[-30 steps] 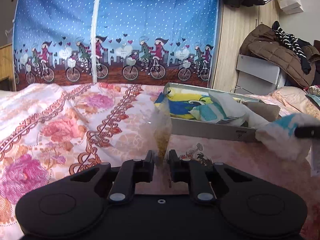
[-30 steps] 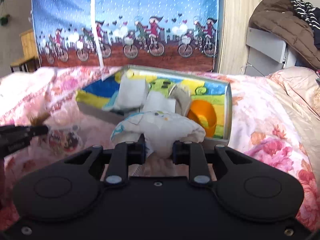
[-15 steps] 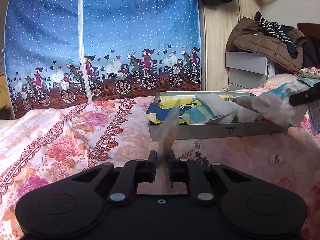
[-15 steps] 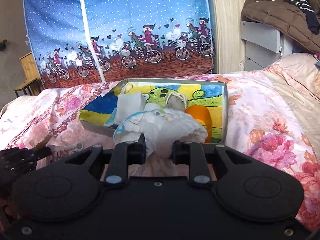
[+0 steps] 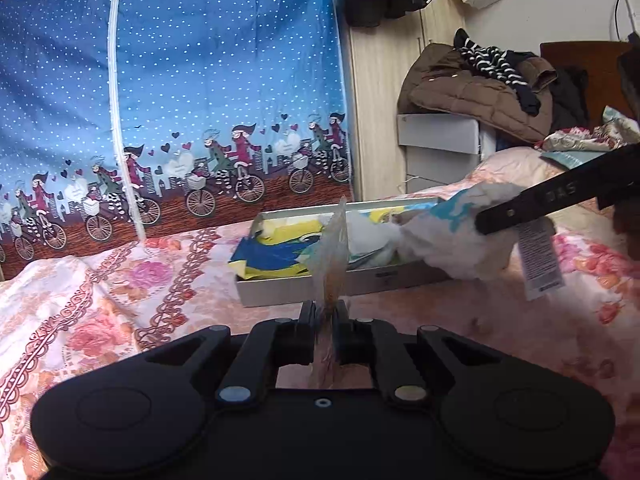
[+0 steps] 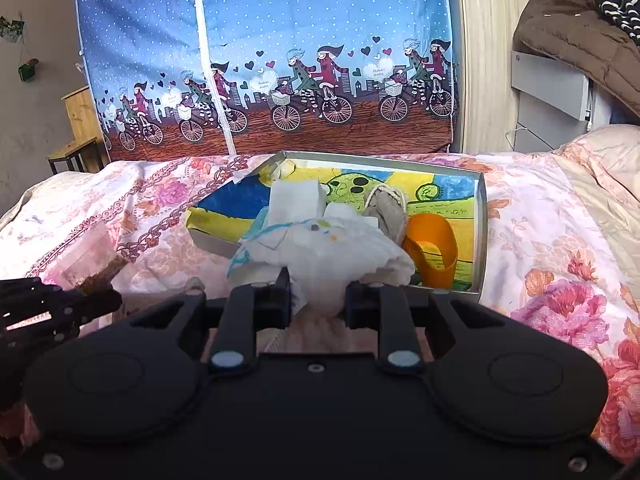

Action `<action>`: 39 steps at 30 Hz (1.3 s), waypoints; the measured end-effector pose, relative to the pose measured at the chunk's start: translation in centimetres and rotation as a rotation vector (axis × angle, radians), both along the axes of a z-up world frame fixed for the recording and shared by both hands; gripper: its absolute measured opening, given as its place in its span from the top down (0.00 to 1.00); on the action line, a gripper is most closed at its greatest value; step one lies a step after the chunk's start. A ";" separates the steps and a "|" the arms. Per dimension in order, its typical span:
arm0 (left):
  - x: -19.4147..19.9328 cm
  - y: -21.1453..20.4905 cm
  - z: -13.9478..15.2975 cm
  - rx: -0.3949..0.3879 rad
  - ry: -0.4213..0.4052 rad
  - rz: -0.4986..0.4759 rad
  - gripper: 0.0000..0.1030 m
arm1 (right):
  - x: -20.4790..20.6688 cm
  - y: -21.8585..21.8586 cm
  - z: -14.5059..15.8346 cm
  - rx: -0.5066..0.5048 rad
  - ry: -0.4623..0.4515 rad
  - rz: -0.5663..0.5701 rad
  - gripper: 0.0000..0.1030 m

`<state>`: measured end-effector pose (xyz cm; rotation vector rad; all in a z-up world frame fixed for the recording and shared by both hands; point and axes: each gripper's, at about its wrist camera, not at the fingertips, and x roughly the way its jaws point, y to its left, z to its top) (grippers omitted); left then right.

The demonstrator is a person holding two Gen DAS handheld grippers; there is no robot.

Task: Organize soft objects
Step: 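Carry the whale towel and gold packet over the grey tray with both tools, then lower the towel and packet into the tray and open both tools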

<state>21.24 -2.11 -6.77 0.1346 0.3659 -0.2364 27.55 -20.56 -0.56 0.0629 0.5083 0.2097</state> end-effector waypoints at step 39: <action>23.3 -7.0 -1.6 -0.091 0.183 0.067 0.90 | 9.9 -2.7 -5.7 -0.088 -0.244 -0.172 0.77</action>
